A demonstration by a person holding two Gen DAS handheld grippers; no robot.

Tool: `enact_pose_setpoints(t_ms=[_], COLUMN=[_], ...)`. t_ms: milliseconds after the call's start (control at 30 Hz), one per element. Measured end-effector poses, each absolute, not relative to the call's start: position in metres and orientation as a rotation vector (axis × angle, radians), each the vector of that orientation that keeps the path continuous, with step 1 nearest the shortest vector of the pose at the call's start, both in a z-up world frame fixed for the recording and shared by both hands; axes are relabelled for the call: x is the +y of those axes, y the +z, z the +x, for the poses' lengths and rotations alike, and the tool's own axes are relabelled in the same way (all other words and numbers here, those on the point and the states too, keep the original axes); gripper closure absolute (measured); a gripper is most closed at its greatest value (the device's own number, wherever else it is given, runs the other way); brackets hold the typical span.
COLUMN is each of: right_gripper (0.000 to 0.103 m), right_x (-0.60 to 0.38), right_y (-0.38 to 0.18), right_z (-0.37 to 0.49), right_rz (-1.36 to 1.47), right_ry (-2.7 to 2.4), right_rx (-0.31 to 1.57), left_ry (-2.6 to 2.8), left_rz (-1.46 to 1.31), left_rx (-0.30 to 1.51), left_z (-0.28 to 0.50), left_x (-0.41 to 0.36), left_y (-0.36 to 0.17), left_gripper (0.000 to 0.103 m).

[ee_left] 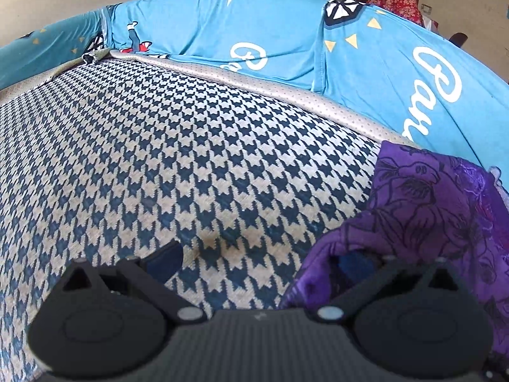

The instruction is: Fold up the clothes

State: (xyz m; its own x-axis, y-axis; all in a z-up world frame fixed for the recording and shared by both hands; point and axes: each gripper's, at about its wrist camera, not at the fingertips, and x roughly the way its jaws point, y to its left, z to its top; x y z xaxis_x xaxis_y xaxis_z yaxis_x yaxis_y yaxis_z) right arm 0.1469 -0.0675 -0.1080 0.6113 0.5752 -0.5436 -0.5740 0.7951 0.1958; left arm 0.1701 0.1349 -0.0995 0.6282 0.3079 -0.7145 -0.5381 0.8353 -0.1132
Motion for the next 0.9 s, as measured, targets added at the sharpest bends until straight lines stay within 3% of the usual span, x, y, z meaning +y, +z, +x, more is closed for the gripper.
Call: enact_pose_setpoints(t_ms=[267,367,633,733,800,900], right_gripper=[0.084,0.091,0.090,0.084,0.073,0.069], right_x=[-0.060,-0.060,-0.072,-0.071,-0.068,-0.066], right_y=[-0.113,-0.110,-0.105,-0.107,-0.106,-0.103], right_z=[0.145,0.144,0.156,0.164,0.164,0.161], right_rz=[-0.042,-0.063,-0.014,0.006,0.010,0.002], right_ry=[0.725,0.638,0.525,0.578,0.646,0.683], right_rx=[0.635,0.609,0.578,0.601,0.622,0.635], left_ry=[0.499,0.501,0.517,0.539,0.559,0.556], left_rz=[-0.381,-0.358,-0.380,-0.416,-0.451,-0.490], left_rx=[0.743,0.725,0.733,0.807,0.860,0.841], left_z=[0.165,0.163,0.157,0.153,0.147,0.134], left_x=[0.137,0.131,0.129,0.130,0.131,0.130], left_y=[-0.089,-0.083,-0.079,-0.084,-0.086,-0.080], left_gripper=[0.000,0.000,0.000,0.000,0.000,0.000])
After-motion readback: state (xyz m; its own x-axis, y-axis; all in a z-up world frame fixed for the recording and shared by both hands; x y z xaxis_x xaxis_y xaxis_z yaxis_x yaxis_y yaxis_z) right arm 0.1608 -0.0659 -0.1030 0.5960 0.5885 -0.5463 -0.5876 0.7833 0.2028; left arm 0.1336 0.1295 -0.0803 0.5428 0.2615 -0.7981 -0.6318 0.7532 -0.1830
